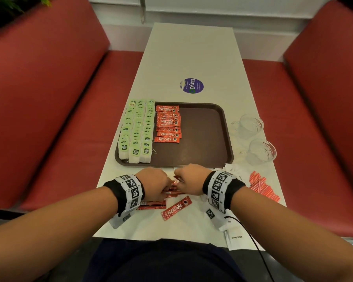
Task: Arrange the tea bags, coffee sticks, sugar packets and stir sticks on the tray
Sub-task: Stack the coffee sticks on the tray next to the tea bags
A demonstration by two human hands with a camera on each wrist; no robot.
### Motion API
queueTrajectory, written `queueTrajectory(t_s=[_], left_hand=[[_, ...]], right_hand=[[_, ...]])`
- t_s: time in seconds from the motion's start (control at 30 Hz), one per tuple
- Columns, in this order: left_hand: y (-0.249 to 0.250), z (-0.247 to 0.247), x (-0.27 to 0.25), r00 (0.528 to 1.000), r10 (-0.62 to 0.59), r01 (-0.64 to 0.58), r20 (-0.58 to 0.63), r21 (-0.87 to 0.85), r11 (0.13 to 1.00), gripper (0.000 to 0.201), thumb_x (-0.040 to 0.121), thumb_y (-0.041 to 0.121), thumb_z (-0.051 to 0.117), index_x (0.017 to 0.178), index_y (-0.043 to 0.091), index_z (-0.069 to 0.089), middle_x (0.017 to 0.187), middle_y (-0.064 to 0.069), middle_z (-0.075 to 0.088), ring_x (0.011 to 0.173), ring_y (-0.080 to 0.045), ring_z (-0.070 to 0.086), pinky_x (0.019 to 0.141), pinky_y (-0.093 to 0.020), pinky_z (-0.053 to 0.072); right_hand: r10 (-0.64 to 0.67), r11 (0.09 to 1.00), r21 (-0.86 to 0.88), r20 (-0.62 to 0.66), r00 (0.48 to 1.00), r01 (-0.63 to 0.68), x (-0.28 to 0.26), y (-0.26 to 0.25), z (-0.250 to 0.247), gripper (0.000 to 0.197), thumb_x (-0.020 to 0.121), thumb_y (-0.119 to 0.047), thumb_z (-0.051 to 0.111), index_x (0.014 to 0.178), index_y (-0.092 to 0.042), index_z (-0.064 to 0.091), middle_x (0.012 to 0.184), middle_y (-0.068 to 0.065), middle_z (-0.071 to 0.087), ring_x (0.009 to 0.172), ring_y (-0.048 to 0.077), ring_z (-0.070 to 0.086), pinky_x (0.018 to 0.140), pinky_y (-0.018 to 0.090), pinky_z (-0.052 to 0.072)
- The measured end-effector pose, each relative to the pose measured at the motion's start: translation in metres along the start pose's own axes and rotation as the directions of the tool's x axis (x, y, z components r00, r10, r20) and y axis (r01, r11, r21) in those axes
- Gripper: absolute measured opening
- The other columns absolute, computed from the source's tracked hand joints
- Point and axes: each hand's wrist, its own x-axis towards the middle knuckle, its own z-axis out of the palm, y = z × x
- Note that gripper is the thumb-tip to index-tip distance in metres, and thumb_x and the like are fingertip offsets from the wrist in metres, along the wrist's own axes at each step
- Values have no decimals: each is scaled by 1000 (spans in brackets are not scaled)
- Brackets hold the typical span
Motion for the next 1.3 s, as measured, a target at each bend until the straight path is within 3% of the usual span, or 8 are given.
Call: queueTrajectory(t_s=[0.17,0.4,0.53,0.67,0.77,1.03,1.2,1.3], left_hand=[[-13,-19,-2,989,-48,25,-140,-162,987,10,84,30,64,80,29,55,85,11,59,81,-12,56,72,-30,49],[-39,-35,-6,879,-189,97,-438,-224,970,23,79,25,67,67,30,49,72,15,50,74,-10,50,65,-28,44],[-47,-32,-1,851,-152,60,-504,-194,979,23,73,21,74,65,28,54,69,13,52,69,-12,49,62,-29,43],[-51,-30,7,860,-152,22,-486,-264,964,21,79,43,76,91,31,63,92,13,54,85,-10,51,75,-30,46],[-54,-33,17,865,-198,52,-462,-310,949,23,90,43,66,108,29,65,102,11,61,95,-13,53,84,-35,46],[-74,-45,53,889,-340,277,-307,-231,933,19,97,40,57,108,33,70,103,8,66,97,-16,51,90,-40,44],[-94,-49,82,873,-440,407,-211,-183,895,18,92,46,63,106,39,72,105,8,70,104,-21,56,90,-39,48],[-99,-50,93,844,-487,441,-226,-223,869,21,86,49,70,105,38,70,99,9,70,106,-20,55,92,-41,48]], right_hand=[[53,976,214,-65,996,-38,4,19,-6,4,96,-18,43,97,-18,39,79,1,53,73,21,53,65,34,41],[29,959,281,-188,982,26,14,39,-22,30,103,-26,39,75,-27,48,76,-10,51,73,10,50,70,30,36],[52,929,367,-240,969,41,21,43,-28,20,102,-26,45,84,-24,55,77,-7,56,67,8,52,65,29,40],[30,937,339,-310,950,81,27,46,-29,14,100,-25,51,87,-23,56,73,-7,56,65,9,51,60,27,40],[13,938,328,-348,937,109,29,48,-31,17,101,-24,51,84,-24,53,70,-6,54,62,10,48,58,27,38],[166,898,439,-280,945,-28,33,61,-31,5,97,-19,47,101,-19,45,81,2,61,70,19,59,68,38,51],[179,885,465,-261,948,-39,33,69,-31,15,94,-12,47,89,-20,36,77,2,51,65,15,50,61,33,41],[171,902,430,-263,950,-43,36,72,-32,22,92,-11,48,76,-20,37,76,0,48,66,17,47,67,40,45]])
